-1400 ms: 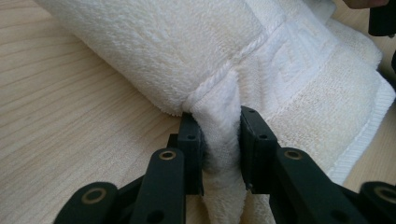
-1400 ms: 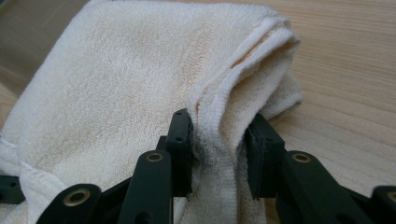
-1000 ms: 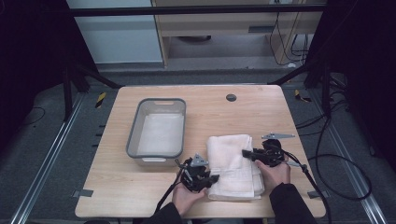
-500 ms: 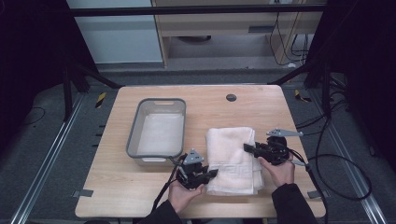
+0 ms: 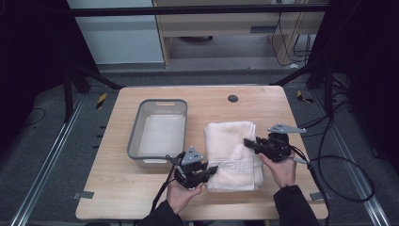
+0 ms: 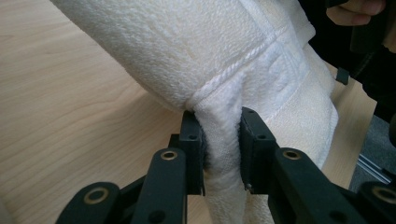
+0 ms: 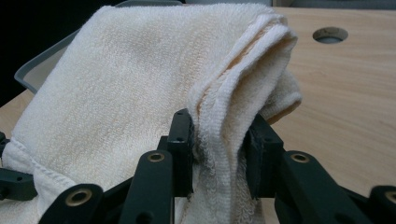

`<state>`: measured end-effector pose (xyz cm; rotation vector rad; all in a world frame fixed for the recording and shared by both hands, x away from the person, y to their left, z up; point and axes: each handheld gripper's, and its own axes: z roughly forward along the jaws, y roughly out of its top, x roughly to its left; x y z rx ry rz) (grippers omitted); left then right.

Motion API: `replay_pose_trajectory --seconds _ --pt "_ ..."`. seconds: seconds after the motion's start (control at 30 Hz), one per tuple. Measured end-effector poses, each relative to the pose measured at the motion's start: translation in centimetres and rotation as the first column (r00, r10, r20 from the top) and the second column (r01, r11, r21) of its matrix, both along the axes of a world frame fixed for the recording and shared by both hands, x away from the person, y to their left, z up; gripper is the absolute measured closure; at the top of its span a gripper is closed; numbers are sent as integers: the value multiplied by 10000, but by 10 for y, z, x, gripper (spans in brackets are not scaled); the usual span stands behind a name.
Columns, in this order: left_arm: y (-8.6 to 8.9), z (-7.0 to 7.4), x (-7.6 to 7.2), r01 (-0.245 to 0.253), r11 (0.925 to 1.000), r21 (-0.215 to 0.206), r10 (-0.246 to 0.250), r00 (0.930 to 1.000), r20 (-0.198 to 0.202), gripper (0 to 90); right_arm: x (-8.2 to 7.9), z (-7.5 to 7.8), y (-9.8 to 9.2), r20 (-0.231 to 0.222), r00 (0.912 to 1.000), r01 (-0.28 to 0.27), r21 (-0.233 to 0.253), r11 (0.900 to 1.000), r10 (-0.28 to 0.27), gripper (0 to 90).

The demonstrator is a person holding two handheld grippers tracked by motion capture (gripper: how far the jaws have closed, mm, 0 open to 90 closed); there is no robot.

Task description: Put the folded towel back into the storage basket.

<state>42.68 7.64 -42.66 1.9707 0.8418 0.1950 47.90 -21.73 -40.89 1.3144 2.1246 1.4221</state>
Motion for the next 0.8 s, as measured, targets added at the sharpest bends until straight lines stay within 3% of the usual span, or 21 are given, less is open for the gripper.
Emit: replay_pose_trajectory --seconds 0.6,0.8 --pt "21 29 5 -352 9986 -400 373 9979 532 731 8 32 20 768 9970 -46 212 9998 29 675" --pt "31 37 10 -540 9977 -420 565 9966 594 730 17 43 36 996 9950 -3 84 10000 -5 675"
